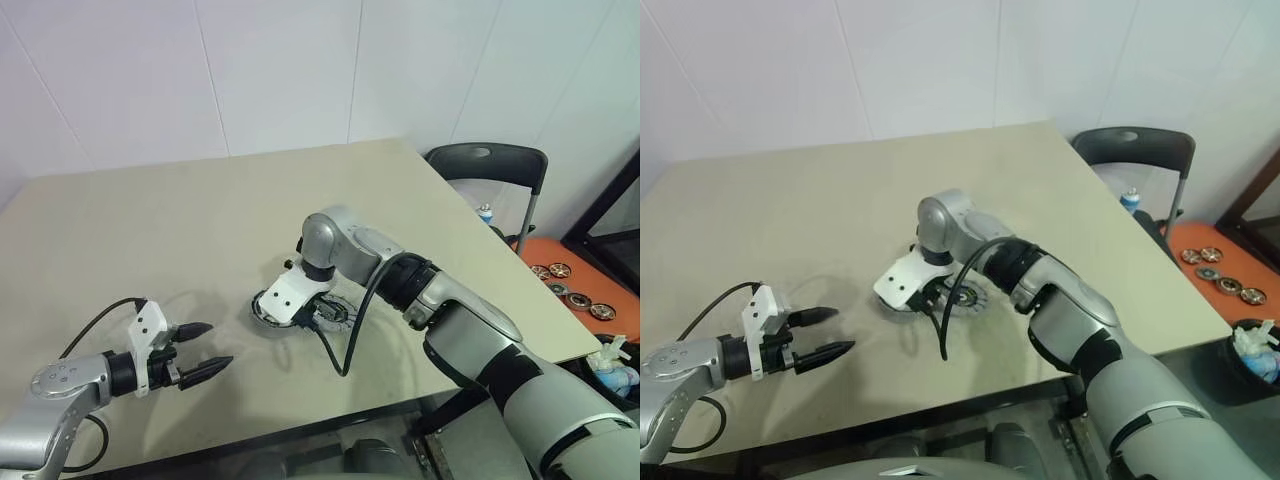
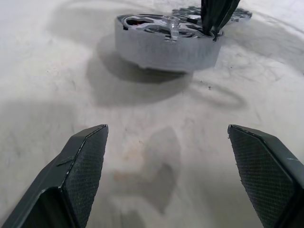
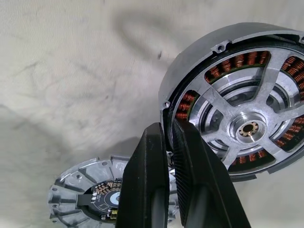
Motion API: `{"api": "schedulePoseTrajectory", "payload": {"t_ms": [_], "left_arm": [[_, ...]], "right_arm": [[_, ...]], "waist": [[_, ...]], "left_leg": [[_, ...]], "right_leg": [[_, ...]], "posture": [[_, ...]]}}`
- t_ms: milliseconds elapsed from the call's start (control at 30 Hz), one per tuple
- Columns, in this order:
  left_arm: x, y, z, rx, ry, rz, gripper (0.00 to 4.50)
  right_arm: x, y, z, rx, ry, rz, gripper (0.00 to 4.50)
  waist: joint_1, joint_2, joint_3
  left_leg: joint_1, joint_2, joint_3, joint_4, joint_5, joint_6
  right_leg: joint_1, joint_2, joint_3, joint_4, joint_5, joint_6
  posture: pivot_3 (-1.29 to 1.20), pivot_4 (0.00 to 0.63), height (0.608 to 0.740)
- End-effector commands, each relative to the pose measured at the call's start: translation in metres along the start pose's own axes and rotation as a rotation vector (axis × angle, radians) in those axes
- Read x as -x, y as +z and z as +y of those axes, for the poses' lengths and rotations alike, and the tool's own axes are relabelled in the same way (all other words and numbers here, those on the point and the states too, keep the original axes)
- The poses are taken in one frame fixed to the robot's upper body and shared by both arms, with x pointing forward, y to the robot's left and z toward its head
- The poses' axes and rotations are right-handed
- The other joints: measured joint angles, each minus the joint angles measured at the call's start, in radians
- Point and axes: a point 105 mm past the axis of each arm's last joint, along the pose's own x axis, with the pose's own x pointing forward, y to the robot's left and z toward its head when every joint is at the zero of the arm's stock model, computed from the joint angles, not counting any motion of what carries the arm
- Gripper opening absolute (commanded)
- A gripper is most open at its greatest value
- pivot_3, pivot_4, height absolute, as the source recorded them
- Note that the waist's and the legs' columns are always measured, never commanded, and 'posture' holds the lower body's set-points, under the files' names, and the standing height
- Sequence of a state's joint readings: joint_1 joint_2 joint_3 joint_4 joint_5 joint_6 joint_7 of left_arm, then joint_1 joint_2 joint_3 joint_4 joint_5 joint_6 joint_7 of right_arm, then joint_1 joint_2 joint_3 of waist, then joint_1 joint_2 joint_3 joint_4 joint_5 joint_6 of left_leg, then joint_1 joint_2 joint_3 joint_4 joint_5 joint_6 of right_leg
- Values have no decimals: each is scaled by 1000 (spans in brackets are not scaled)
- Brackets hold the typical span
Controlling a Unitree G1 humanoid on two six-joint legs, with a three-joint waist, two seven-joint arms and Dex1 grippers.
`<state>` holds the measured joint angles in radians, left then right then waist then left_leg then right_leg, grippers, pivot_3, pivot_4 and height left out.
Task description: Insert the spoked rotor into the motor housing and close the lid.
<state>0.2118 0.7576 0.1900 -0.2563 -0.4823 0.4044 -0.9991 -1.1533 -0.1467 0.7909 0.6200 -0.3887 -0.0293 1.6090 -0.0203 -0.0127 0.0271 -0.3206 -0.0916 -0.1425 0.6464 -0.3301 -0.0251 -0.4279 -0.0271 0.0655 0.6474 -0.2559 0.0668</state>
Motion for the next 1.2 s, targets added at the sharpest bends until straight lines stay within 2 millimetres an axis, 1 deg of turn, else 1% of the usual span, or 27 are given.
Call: {"api": "schedulePoseTrajectory", "payload": {"t_ms": [33,167,333,467,533,633,733,867,967,1000,1100,1167,1200], "left_arm": [[-2,10,1,-41,-6,-25,4298],[2,9,2,-43,4,-18,4298],[7,6,1,-36,17,-13,4298],[9,6,0,-31,29,-14,4298],[11,5,-1,-30,33,-13,4298],[11,4,-1,-29,40,-12,4298],[12,4,-1,-28,43,-12,4298],[11,4,0,-28,42,-12,4298],[9,5,2,-31,39,-15,4298],[8,6,2,-31,38,-16,4298],[7,7,3,-33,37,-19,4298],[7,6,3,-34,35,-19,4298],[7,6,3,-34,35,-19,4298]], "right_arm": [[7,18,-12,50,-49,-15,2],[-2,18,-11,89,-48,1,2],[-6,22,-9,153,-38,-2,2],[-9,21,-6,182,-24,3,2],[-13,20,-3,225,-11,6,2],[-16,20,-1,230,2,-3,2],[-16,19,-2,234,-7,0,2],[-14,17,-6,178,-29,2,2],[-11,21,-8,178,-34,-10,2],[-11,23,-9,185,-43,-16,2],[-11,24,-3,245,-14,-31,2],[-10,24,-4,240,-21,-23,660],[-10,22,-7,218,-36,-11,902]], "waist": [[-1,0,0],[2,0,0],[4,0,0],[3,0,0],[3,0,0],[3,0,0],[3,-1,0],[3,-1,0],[4,-1,0],[4,0,0],[4,-1,0],[3,-1,0],[2,-1,0]], "left_leg": [[0,0,0,0,0,0],[0,0,0,0,-1,-1],[-1,0,2,1,-2,-2],[0,1,2,1,-3,0],[0,1,2,1,-3,0],[0,1,2,1,-3,0],[0,1,2,1,-3,0],[0,1,2,1,-3,0],[1,1,2,1,-3,0],[1,1,2,1,-3,0],[1,1,2,2,-3,0],[1,1,2,2,-3,0],[1,1,2,1,-3,0]], "right_leg": [[0,0,0,0,0,0],[-1,0,-1,0,0,0],[-1,-1,-1,-1,0,0],[-1,0,-1,0,0,0],[-1,0,-1,0,0,0],[-1,0,-1,0,0,0],[0,-1,-1,-1,0,0],[0,0,-1,0,0,0],[0,0,-1,0,0,0],[1,0,-1,0,0,0],[1,0,-1,0,0,0],[0,0,-2,0,0,0],[0,0,-2,0,0,0]], "posture": [[0,0,740],[0,0,740],[0,0,740],[0,0,740],[0,0,740],[0,0,740],[0,0,740],[0,0,740],[0,0,740],[0,0,740],[0,0,740],[0,0,740],[0,0,740]]}}
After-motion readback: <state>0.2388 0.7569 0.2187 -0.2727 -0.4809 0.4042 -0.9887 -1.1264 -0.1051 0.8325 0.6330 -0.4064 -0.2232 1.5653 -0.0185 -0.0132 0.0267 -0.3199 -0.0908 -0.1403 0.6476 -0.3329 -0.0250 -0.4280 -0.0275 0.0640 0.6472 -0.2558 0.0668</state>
